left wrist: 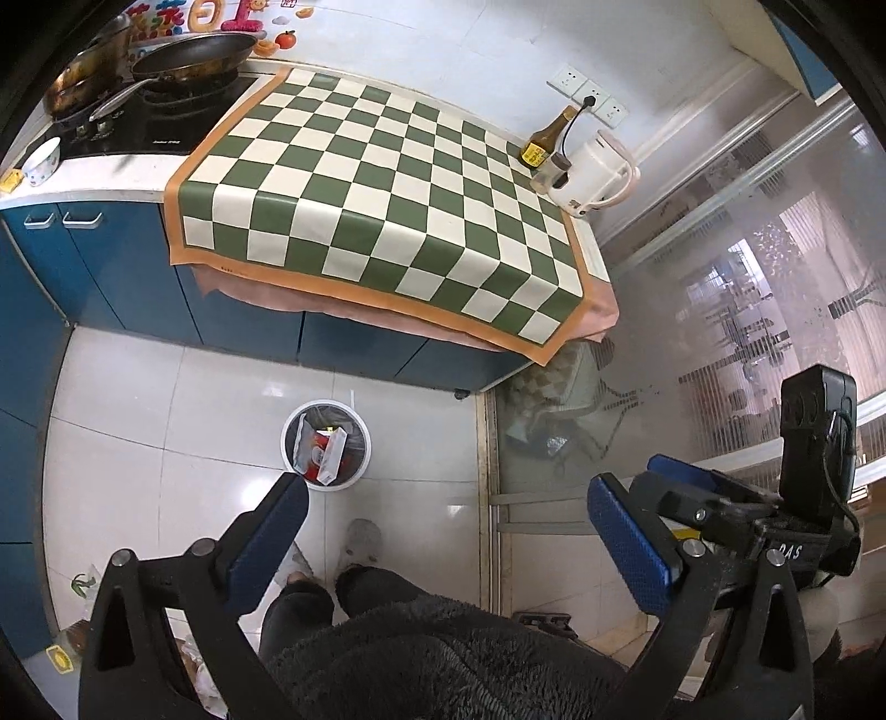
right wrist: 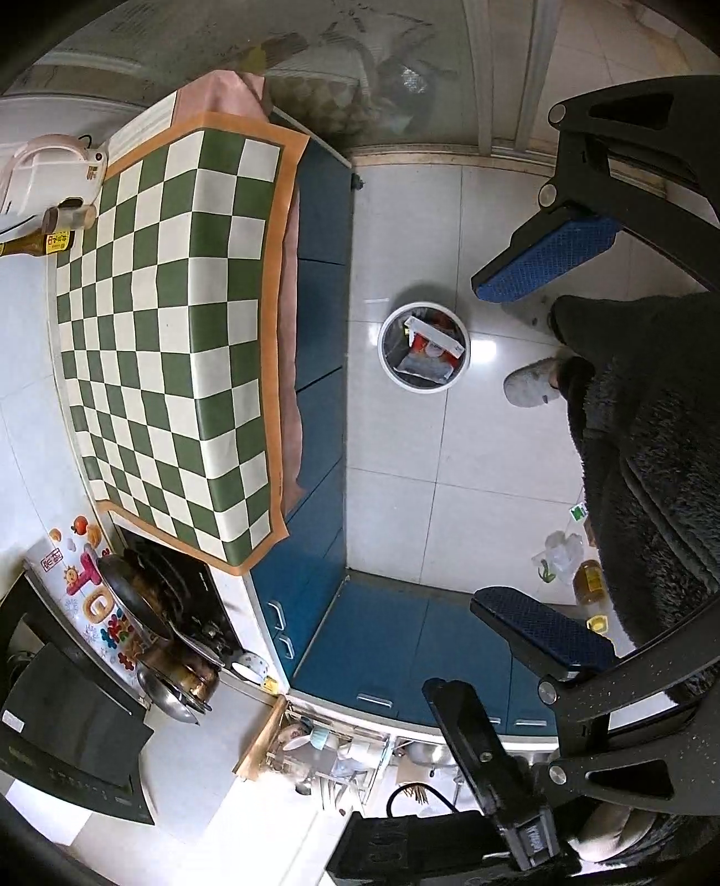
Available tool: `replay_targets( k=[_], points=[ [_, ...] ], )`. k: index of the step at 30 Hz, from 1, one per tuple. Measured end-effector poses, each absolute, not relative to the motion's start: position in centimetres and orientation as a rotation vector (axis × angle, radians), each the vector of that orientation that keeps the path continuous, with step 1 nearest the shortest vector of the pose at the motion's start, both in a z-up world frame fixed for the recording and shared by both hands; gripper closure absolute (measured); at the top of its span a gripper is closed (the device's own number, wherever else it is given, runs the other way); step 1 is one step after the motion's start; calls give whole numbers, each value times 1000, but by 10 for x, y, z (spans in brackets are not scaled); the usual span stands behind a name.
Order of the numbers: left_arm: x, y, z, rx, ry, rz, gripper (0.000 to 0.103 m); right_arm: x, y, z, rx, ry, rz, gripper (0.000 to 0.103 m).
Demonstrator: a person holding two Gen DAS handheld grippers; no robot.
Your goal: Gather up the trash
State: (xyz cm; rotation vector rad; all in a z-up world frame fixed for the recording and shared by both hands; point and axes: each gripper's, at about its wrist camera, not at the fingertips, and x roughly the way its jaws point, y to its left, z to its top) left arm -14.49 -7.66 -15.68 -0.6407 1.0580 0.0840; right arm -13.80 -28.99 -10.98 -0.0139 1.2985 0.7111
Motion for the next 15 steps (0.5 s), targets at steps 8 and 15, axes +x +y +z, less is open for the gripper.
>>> replay_targets(
  k=[8,15],
  points=[
    [-146,-76,-155,-617,1059,88,0,-141,-286,-110,-19,1313,716,0],
    [-144,-77,-154,-612,1067,82,0,-132,-280,-120,-25,1324,716,0]
  ],
)
